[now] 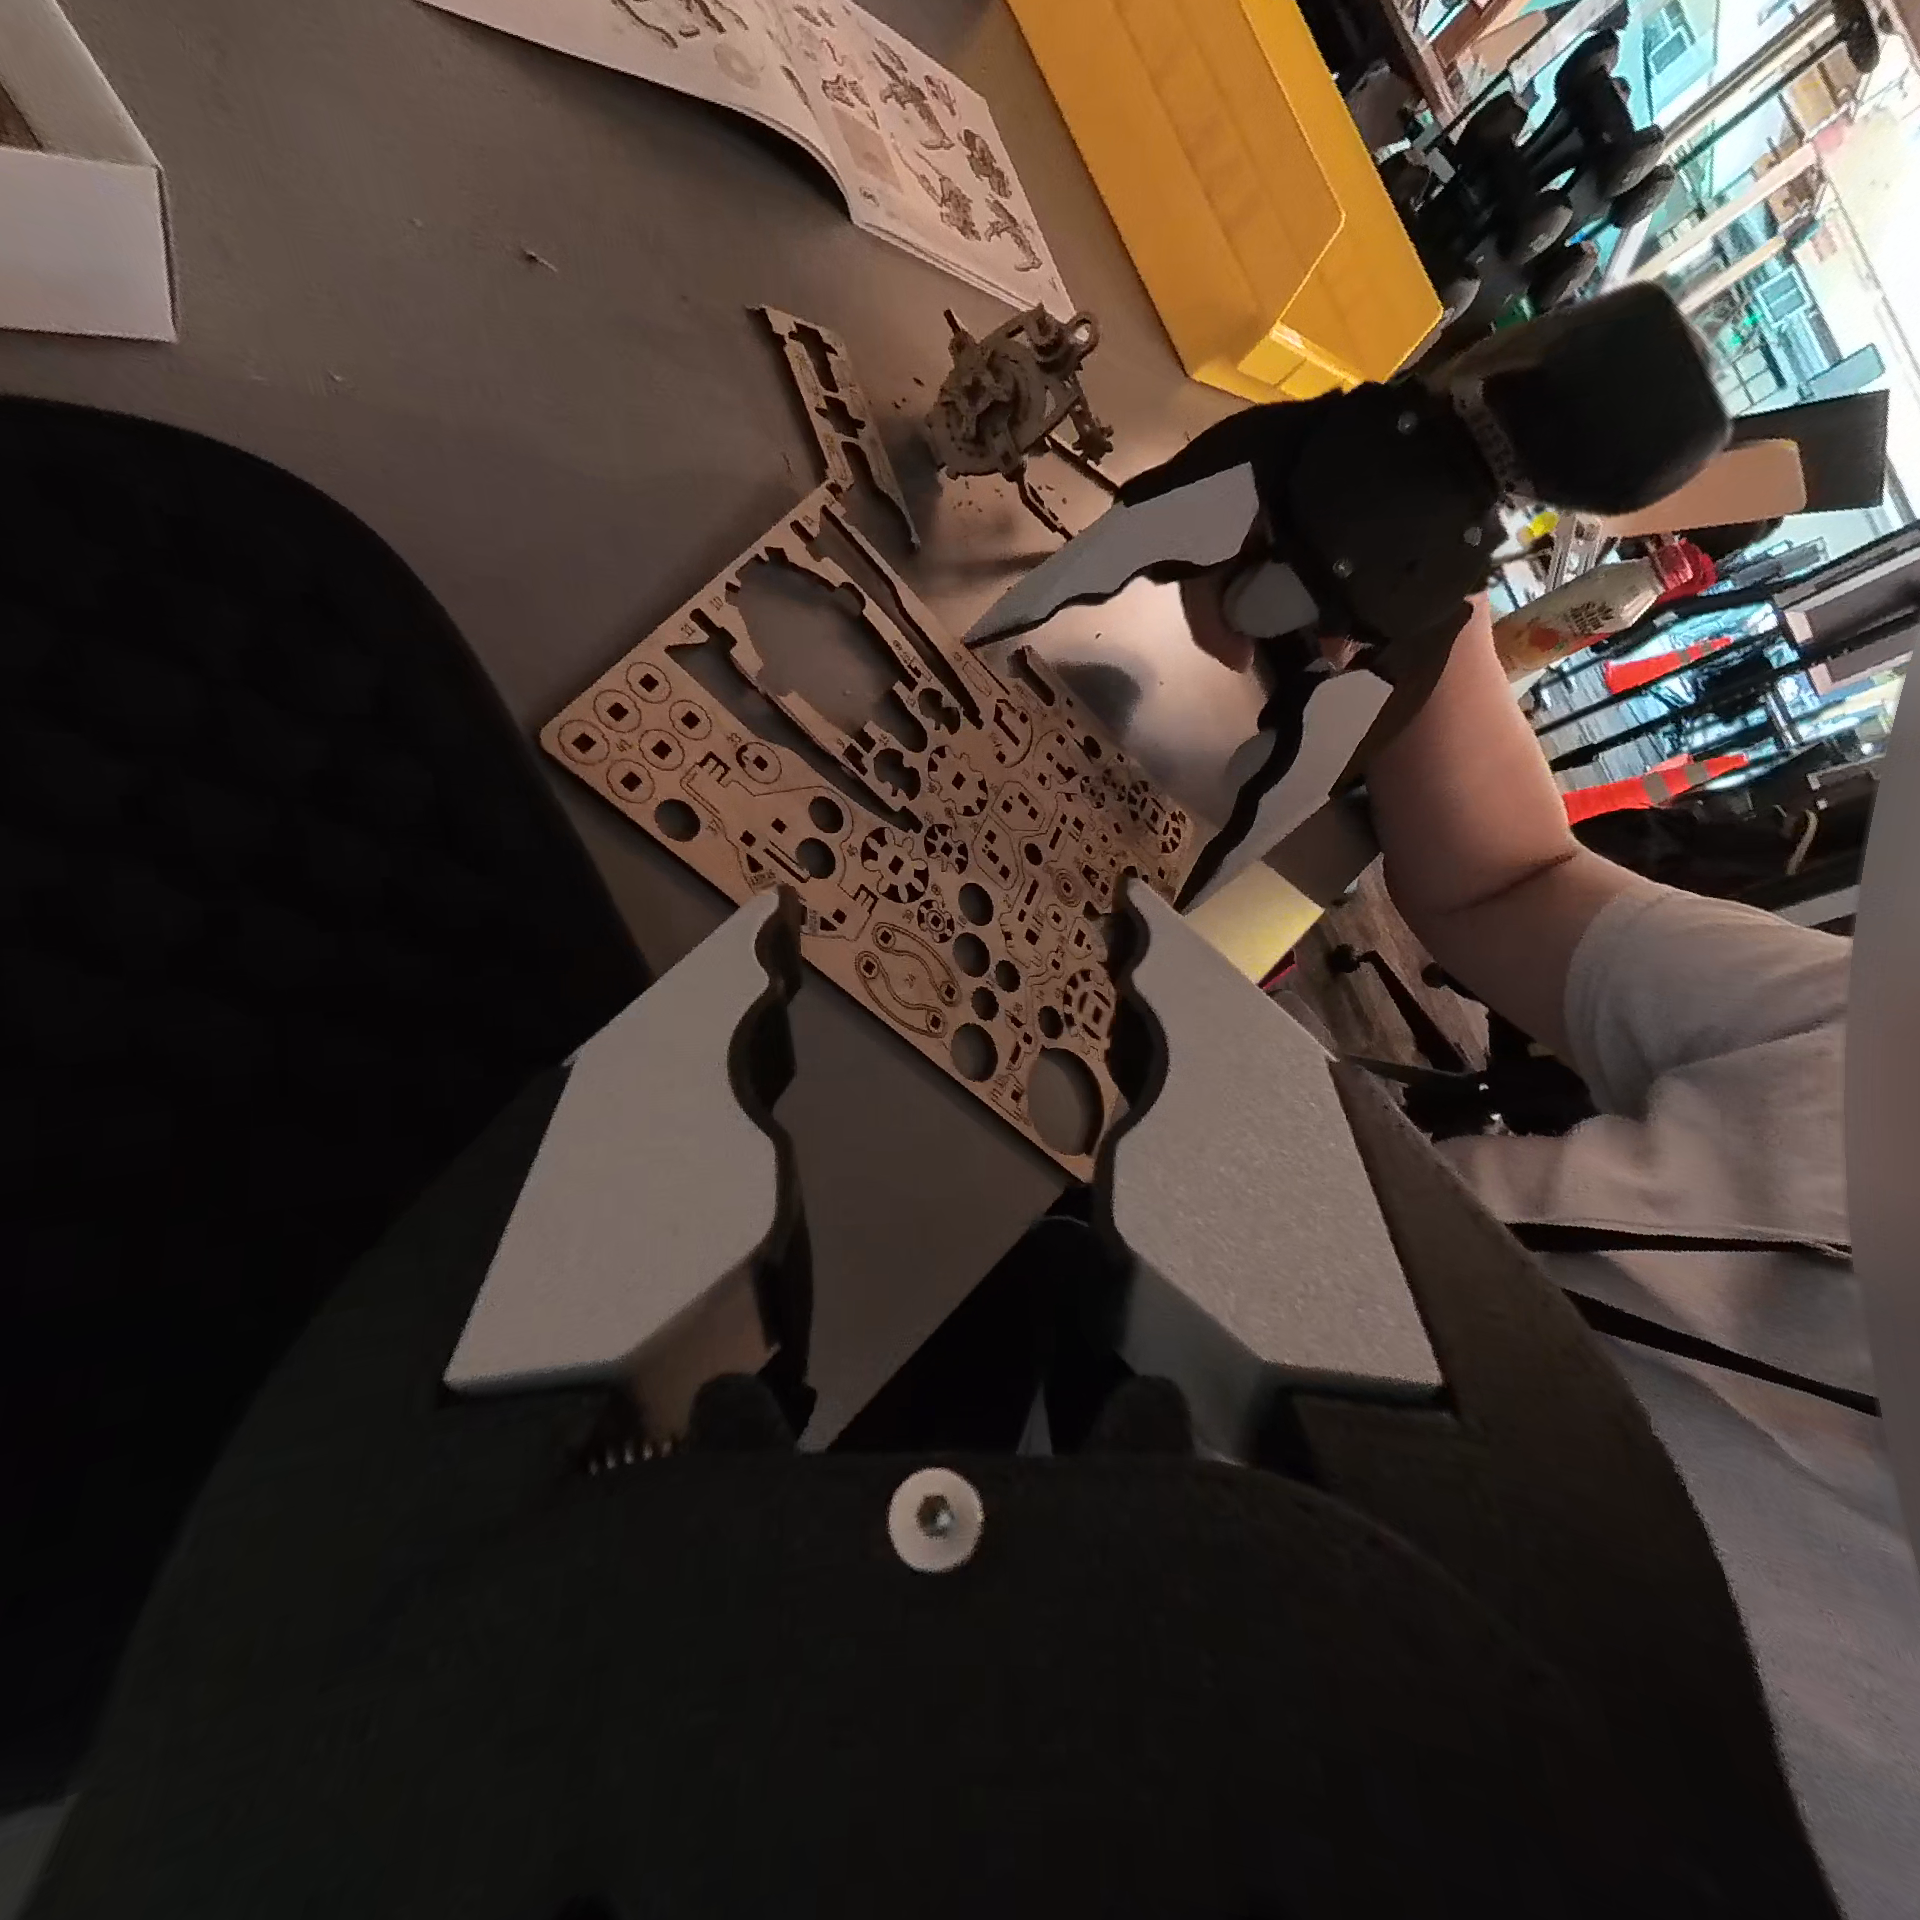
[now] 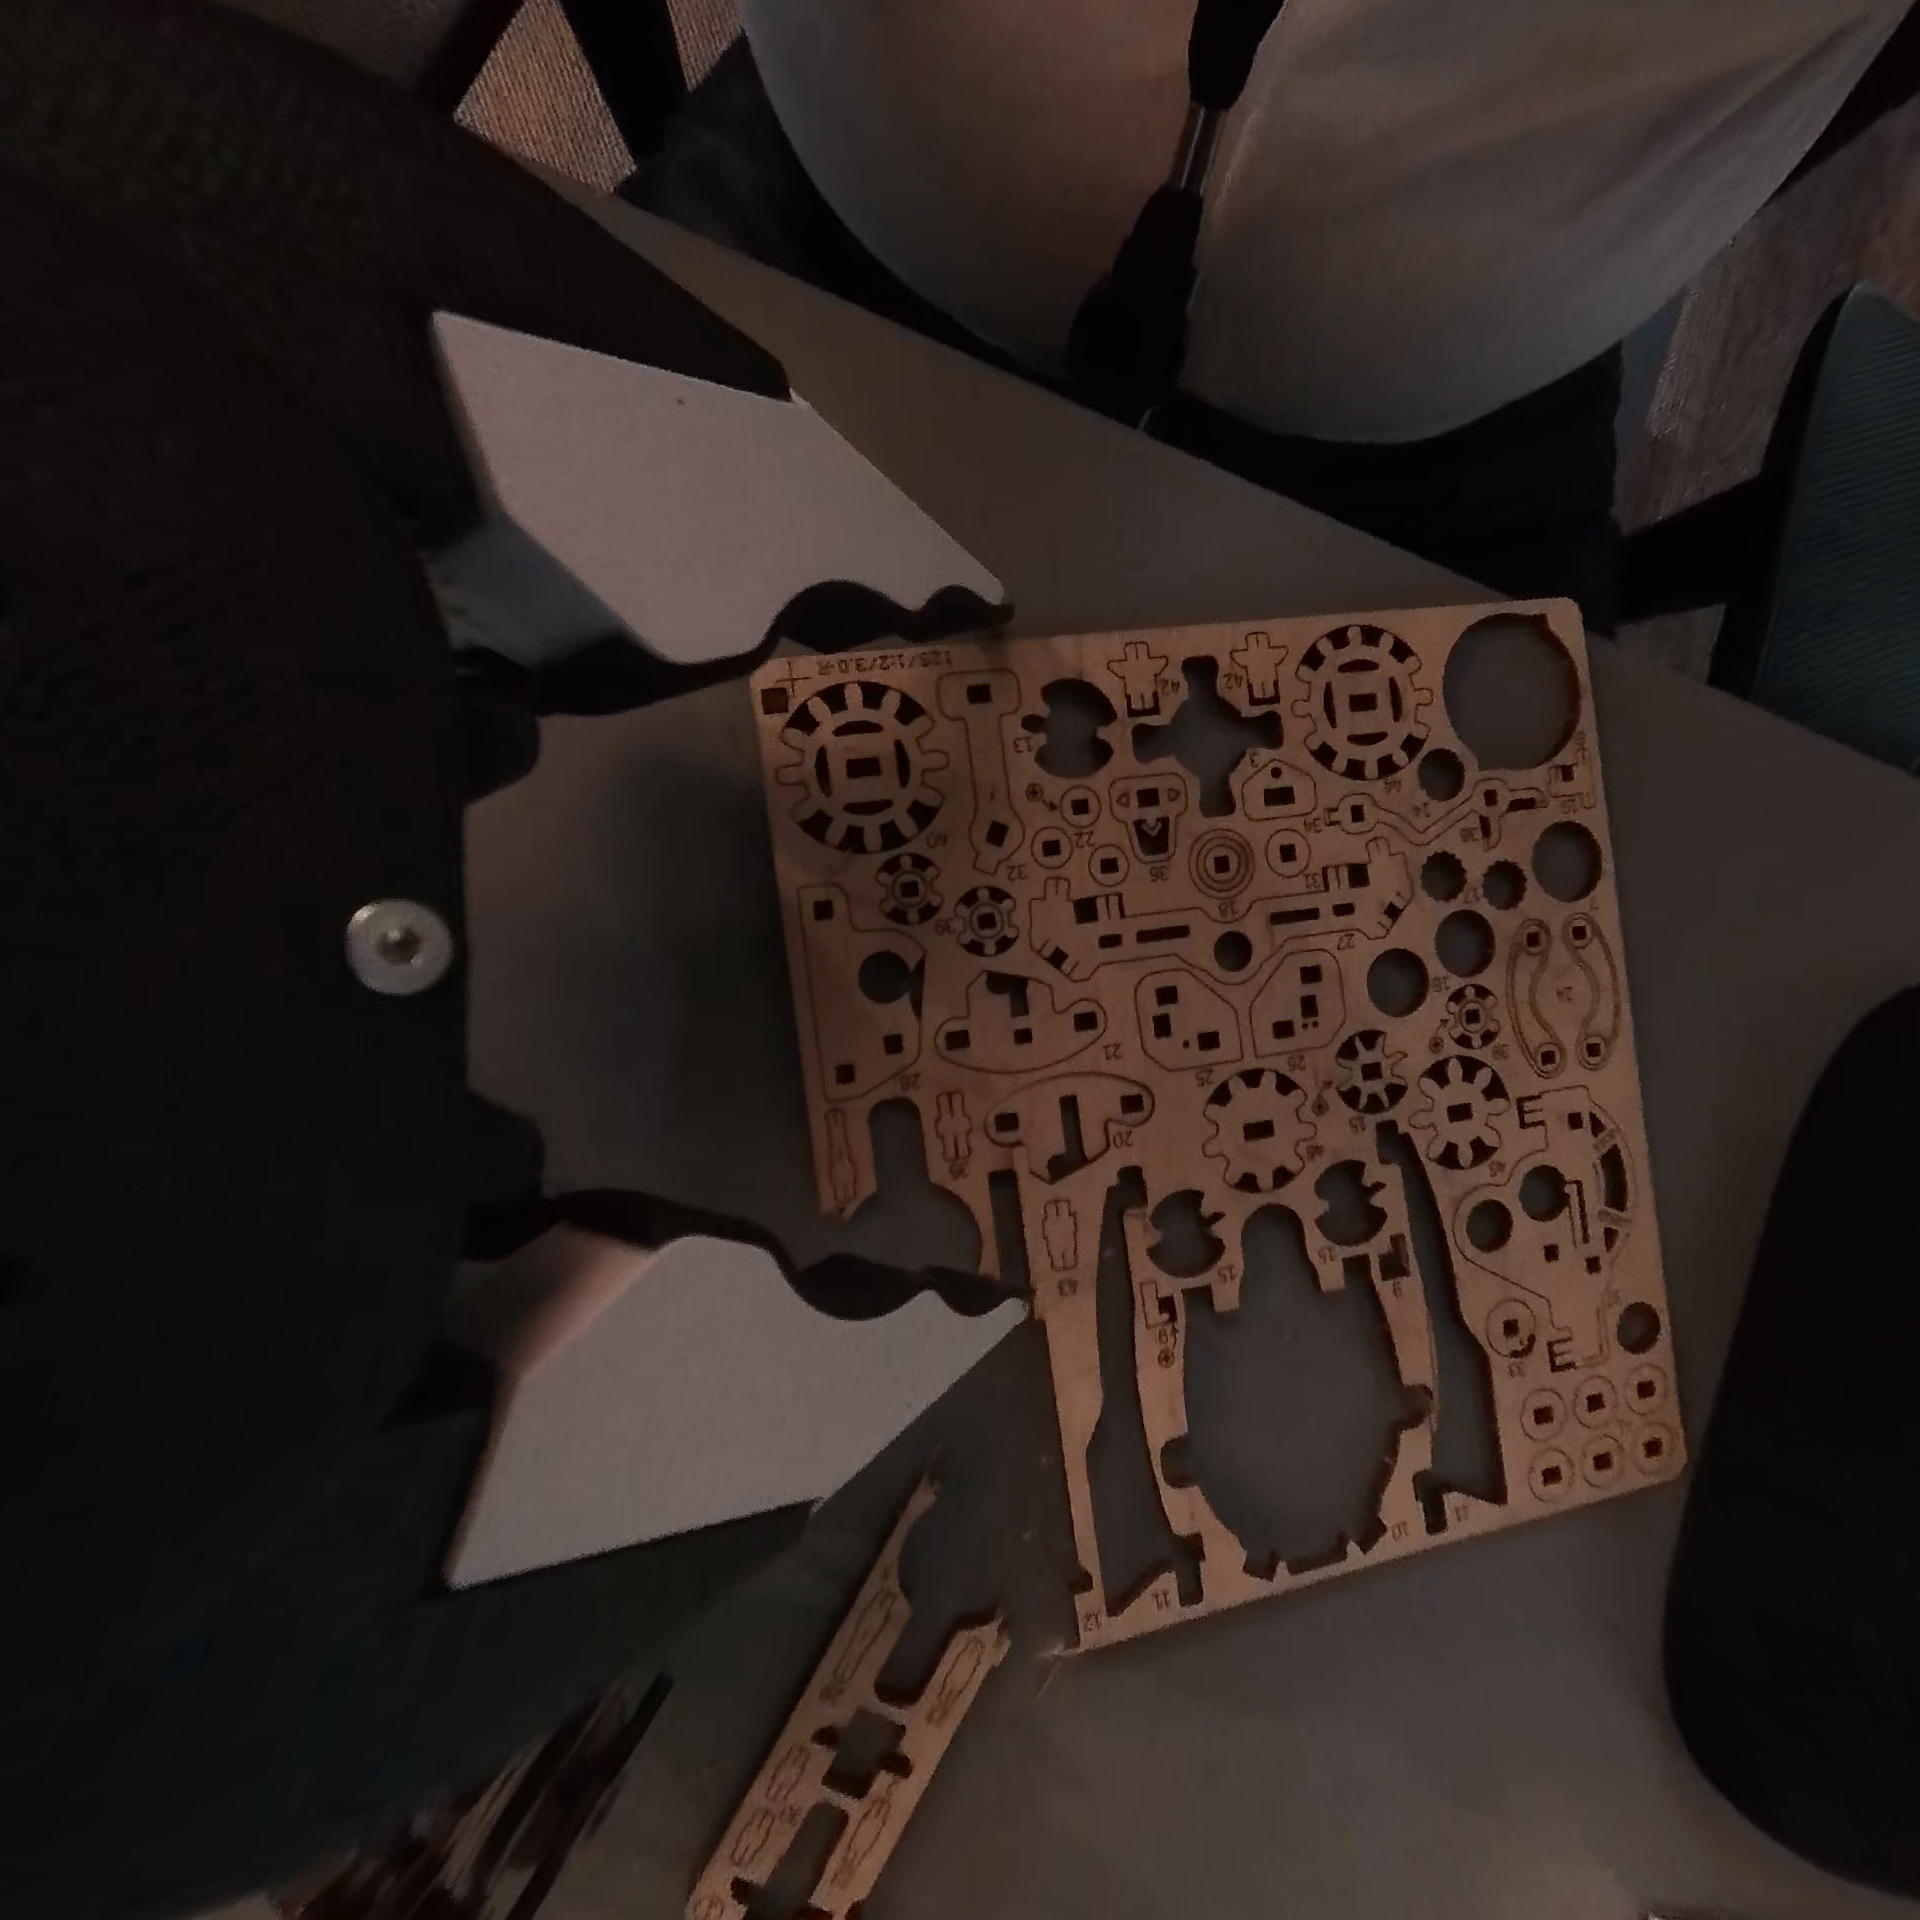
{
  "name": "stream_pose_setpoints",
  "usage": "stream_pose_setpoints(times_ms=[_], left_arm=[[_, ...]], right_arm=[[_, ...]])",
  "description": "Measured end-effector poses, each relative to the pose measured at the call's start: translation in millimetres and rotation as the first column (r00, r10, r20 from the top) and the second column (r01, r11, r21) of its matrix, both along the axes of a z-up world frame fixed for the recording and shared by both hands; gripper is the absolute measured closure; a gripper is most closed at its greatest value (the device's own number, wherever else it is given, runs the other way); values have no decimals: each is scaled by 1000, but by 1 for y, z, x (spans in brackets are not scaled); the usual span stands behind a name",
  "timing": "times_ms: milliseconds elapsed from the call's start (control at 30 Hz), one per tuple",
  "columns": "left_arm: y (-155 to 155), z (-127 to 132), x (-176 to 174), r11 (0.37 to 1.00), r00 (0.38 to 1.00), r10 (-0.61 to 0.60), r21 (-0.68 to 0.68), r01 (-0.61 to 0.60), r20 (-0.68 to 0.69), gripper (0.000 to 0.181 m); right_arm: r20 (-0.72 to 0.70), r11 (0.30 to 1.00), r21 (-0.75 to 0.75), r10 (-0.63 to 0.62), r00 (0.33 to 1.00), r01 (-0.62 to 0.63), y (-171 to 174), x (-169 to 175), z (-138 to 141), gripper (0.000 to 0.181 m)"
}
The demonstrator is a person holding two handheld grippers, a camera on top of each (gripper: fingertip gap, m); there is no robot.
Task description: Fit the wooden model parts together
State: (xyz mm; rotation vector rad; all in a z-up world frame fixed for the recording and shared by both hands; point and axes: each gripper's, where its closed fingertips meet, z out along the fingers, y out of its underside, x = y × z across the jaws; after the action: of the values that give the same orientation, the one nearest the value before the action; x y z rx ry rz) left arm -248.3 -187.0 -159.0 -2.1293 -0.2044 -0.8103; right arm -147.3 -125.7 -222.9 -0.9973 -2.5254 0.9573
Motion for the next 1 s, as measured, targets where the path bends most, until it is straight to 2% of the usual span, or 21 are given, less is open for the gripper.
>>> stream_pose_setpoints(times_ms=[467,567,700,1000], left_arm=[[12,-9,-9,1000,1000,8,-15,-8,2,121],[12,-10,-8,1000,1000,0,-19,0,-3,121],[12,-11,-8,1000,1000,-4,-15,4,-3,122],[12,-12,-11,1000,1000,1,-5,-1,6,123]], right_arm=[[-17,1000,13,12,1000,-12,0,0,1,64],[-34,1000,26,-12,999,13,3,-4,1,54],[-16,1000,-1,-20,1000,20,2,-4,-1,49],[-16,1000,-14,18,1000,-18,-2,-2,0,61]])
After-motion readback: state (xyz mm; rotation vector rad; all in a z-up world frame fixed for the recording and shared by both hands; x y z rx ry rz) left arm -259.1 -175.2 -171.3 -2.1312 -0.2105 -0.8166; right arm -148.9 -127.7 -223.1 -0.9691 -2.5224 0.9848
